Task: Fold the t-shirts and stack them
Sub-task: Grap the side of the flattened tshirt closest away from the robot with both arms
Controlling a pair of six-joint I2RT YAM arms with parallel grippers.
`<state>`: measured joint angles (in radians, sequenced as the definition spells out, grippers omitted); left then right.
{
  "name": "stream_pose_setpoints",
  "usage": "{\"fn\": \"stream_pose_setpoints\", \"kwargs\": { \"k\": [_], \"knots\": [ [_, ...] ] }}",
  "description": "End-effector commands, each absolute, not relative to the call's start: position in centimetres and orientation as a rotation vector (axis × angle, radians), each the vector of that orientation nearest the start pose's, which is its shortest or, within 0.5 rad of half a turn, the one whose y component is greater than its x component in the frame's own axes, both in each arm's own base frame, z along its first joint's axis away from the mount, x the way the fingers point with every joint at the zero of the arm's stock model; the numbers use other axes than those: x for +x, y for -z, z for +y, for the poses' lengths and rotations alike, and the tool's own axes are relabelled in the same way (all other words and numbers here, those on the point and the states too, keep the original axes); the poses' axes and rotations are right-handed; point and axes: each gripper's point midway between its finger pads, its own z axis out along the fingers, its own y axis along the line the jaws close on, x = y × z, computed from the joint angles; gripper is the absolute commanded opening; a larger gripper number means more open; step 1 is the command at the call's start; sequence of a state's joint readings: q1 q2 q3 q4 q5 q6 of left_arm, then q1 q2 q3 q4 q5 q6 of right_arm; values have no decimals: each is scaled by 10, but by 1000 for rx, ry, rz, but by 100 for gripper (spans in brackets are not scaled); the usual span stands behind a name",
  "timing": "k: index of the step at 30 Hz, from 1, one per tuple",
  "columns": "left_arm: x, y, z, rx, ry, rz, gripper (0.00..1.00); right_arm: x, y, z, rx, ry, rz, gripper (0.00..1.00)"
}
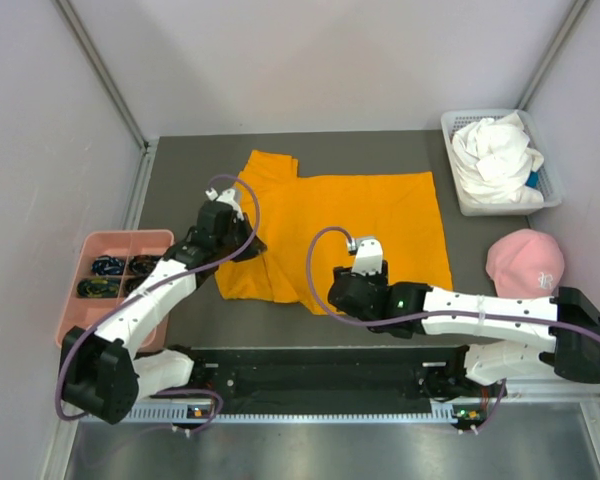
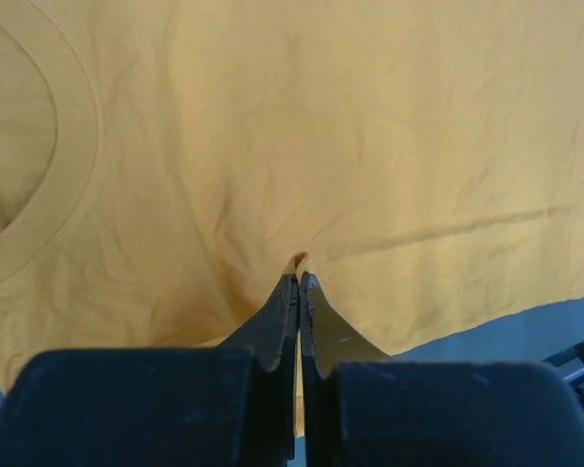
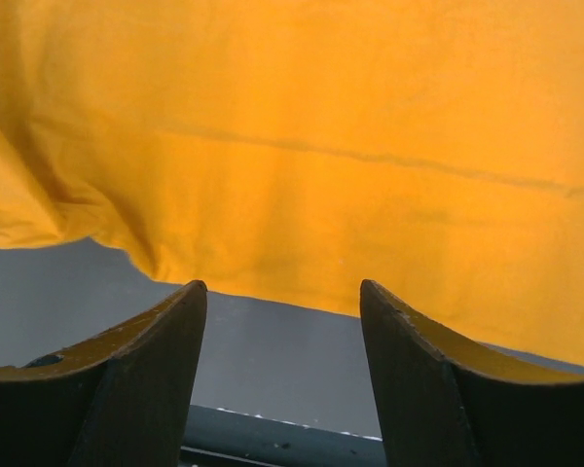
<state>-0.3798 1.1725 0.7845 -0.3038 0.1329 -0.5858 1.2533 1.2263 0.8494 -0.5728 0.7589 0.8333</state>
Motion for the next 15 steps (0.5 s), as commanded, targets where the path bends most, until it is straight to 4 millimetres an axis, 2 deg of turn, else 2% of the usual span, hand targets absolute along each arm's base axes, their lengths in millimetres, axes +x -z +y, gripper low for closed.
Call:
{"fn": "stream_pose_setpoints", "kwargs": {
  "k": [1, 6, 8, 9, 14, 15],
  "knots": [
    [291, -153, -162, -135, 620, 2317, 0, 191, -125, 208, -4, -31, 2210, 69],
    [293, -152, -151, -154, 549, 2311, 0, 188, -111, 161, 169, 105, 2247, 72],
    [292, -152, -145, -181, 508, 2316, 0, 185, -109, 149, 241, 99, 2252, 72],
    [295, -154, -137, -207, 466, 2300, 0, 182, -102, 139, 266, 110, 2269, 73],
    [297, -166, -110, -279, 420, 2269, 0, 182, -92, 124, 364, 28, 2290, 72],
    [300, -171, -97, -323, 411, 2246, 0, 181, -90, 119, 390, 13, 2298, 72]
  ]
}}
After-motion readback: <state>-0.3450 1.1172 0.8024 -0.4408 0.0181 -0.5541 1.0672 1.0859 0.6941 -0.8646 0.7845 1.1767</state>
